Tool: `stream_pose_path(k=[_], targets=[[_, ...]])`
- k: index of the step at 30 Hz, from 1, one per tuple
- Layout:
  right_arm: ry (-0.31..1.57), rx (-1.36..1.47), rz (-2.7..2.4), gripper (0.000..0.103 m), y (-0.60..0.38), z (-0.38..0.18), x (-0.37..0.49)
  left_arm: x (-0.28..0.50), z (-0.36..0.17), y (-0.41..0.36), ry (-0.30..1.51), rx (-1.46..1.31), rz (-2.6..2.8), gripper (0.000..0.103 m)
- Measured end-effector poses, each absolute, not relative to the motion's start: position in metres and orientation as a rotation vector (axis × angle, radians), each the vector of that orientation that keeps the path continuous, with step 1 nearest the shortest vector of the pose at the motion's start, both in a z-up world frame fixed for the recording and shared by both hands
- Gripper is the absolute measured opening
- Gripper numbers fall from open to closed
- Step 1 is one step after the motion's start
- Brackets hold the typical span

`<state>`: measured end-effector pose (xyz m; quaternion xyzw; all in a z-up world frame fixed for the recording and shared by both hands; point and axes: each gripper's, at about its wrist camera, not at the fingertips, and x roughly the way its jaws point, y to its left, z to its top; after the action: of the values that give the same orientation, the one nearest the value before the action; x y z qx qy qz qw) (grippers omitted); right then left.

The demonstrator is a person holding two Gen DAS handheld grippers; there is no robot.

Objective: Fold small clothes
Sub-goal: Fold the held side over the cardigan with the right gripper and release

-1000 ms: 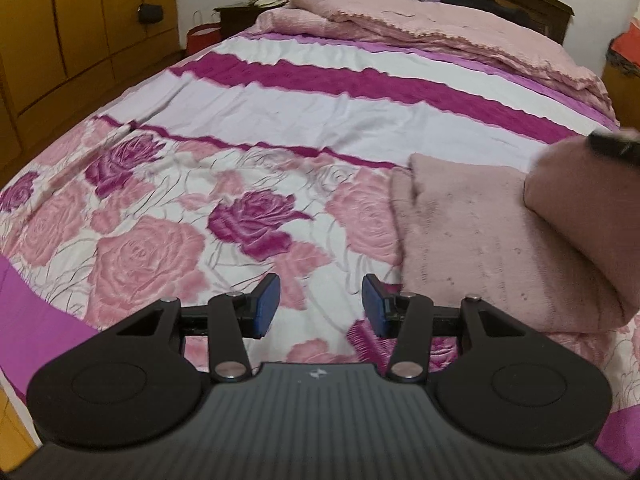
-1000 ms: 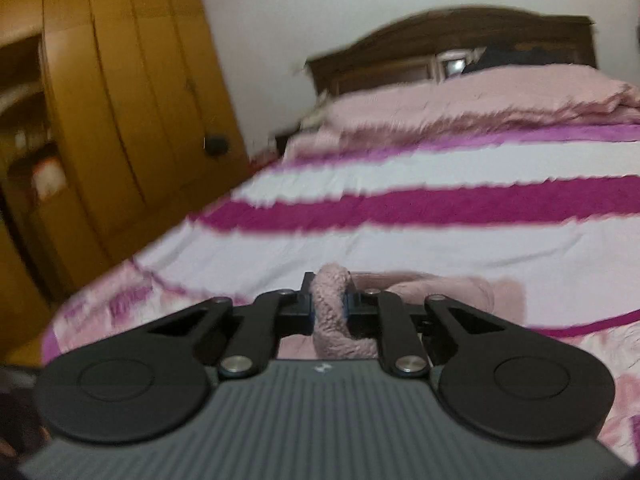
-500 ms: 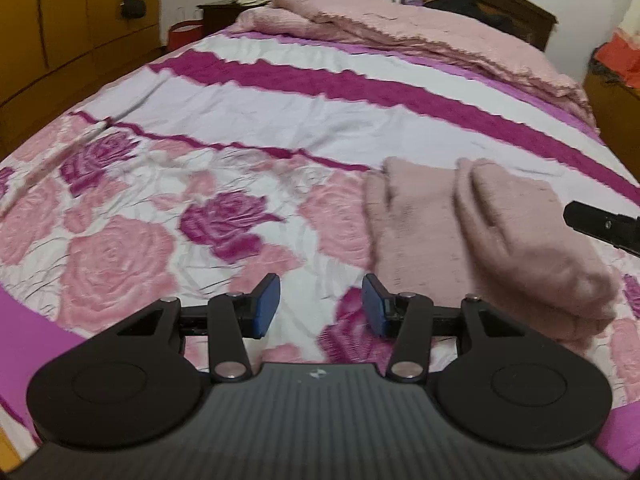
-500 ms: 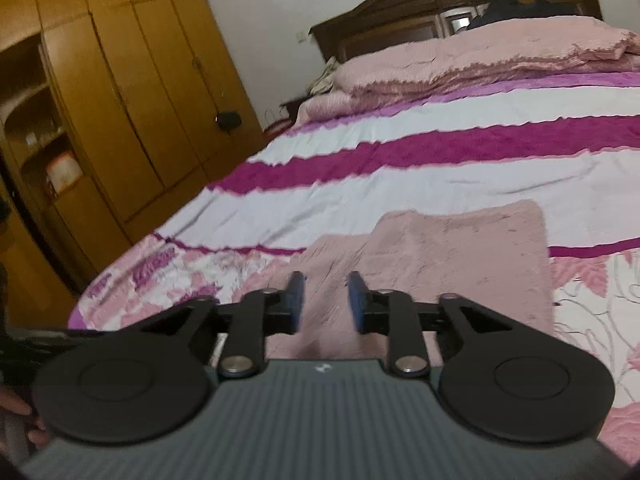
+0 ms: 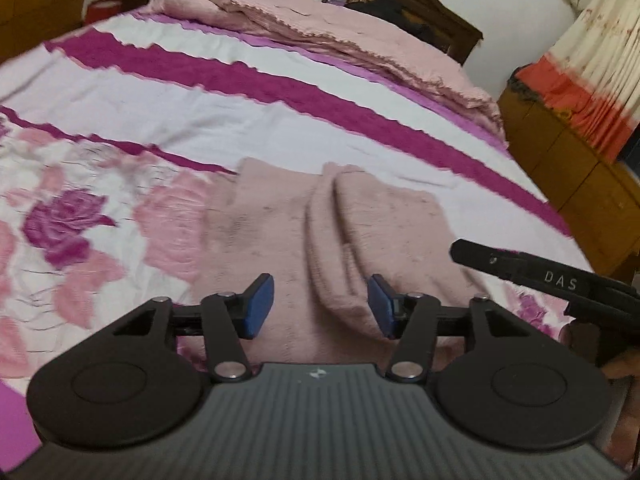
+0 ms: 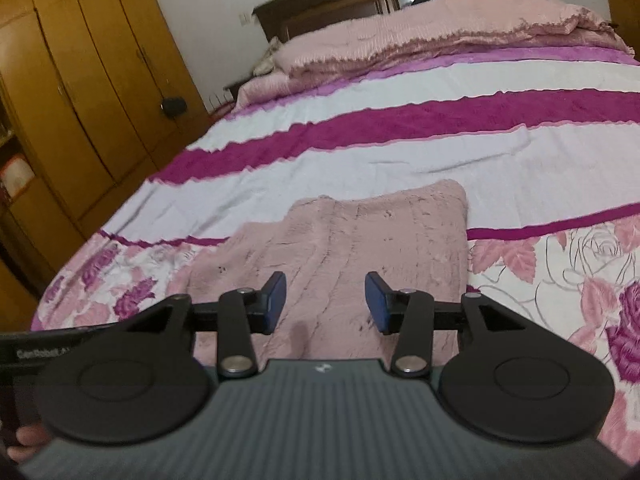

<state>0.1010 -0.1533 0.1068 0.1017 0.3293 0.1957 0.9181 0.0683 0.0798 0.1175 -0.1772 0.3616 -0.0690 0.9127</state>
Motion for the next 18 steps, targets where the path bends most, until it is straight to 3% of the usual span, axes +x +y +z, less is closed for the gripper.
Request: stream_pose_path(k=[6,18], targets=[[0.695,0.177,0.38,0.046,-0.152,0.103,0.075,0.111,0.117,0.083,0.763,-0.404,-0.159,0.063],[0.787,0.62,0.285,0.049,-0.161,0.079,0.03,0.196,0.112,0.069,0.872,-0.331,-0.22,0.063]])
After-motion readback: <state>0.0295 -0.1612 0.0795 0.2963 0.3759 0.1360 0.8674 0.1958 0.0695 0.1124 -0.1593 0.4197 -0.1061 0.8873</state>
